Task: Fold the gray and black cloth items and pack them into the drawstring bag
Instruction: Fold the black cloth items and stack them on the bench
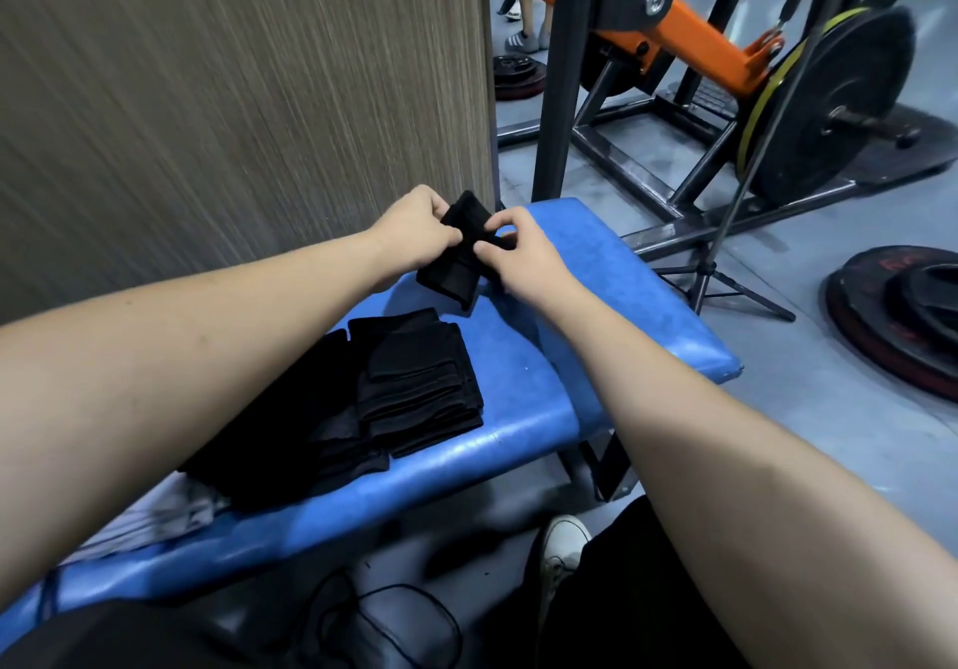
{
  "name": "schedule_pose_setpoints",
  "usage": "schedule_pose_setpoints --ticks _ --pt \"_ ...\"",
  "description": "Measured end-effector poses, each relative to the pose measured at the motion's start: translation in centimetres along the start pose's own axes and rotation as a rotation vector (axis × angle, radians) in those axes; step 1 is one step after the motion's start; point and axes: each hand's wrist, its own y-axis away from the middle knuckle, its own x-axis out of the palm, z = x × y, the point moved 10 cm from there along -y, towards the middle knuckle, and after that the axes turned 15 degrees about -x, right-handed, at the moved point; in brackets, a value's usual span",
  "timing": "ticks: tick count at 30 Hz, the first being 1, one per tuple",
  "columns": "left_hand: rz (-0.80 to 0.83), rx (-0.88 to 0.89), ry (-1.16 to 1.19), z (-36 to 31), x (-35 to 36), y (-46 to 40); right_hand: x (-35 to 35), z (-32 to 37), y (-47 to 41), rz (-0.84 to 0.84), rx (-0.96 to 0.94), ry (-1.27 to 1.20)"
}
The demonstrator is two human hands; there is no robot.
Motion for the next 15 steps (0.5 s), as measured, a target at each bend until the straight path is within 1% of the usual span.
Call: schedule_pose_setpoints --ticks 2,5,8,10,13,15 --pt "0.053 -0.001 0.061 0.1 0.2 0.6 0.0 -0.7 0.8 -0.013 0.1 -0.187" --pt "0.041 -0.012 0.105 0.2 -0.9 1.8 -0.5 0.5 1.6 -0.045 0.096 -0.359" --pt "0.101 -0.017 0.103 0.3 -1.5 3.6 -1.6 2.3 2.1 -0.135 0.022 -0.372" --pt "0.121 -0.008 0.097 0.5 -2.3 5.0 -1.9 3.8 2.5 -0.16 -0.031 -0.35" --pt "0.11 -0.009 0.151 1.4 -3.9 6.9 -1.5 5.9 3.4 -0.141 -0.1 -0.366" --pt "0.08 -0.006 0.165 2.2 -5.1 8.2 -0.6 7.0 4.3 -0.082 -0.107 -0.42"
